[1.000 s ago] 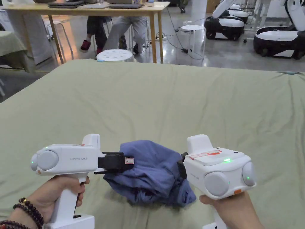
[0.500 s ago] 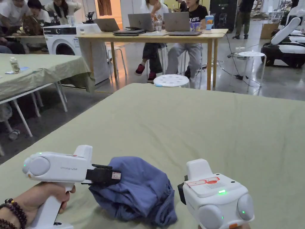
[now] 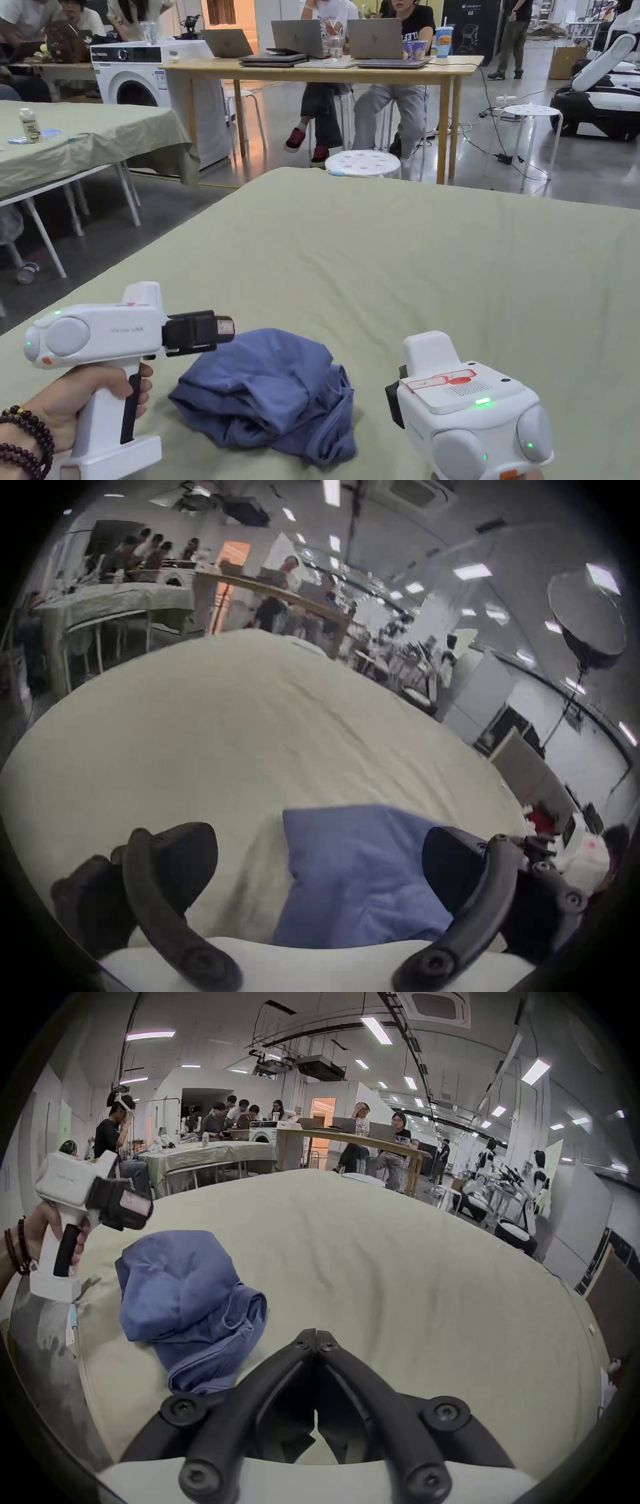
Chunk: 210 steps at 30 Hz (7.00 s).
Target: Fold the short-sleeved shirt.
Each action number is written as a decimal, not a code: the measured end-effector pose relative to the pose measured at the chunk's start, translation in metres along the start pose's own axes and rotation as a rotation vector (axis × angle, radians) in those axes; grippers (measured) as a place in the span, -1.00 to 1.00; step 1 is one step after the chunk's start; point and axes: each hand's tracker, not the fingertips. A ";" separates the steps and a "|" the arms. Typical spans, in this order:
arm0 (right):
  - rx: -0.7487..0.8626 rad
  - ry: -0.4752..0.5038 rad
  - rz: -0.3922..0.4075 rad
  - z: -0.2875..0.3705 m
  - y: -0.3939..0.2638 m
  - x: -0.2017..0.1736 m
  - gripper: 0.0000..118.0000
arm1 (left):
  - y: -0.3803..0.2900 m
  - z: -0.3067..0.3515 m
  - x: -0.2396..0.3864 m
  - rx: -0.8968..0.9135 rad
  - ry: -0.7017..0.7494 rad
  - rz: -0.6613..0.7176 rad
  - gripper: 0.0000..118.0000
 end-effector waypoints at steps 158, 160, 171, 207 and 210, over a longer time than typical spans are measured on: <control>0.458 -0.625 -0.349 0.221 0.017 0.393 1.00 | -0.014 -0.135 0.584 0.458 0.182 -0.507 1.00; 0.447 -0.679 -0.263 0.218 0.018 0.385 1.00 | -0.014 -0.136 0.583 0.457 0.183 -0.510 1.00; 0.422 -0.656 -0.322 0.206 0.012 0.391 1.00 | -0.021 -0.117 0.590 0.468 0.180 -0.510 1.00; 0.395 -0.623 -0.415 0.208 0.011 0.401 1.00 | -0.015 -0.136 0.580 0.456 0.189 -0.511 1.00; 0.373 -0.594 -0.423 0.209 0.011 0.403 1.00 | -0.019 -0.127 0.583 0.457 0.190 -0.512 1.00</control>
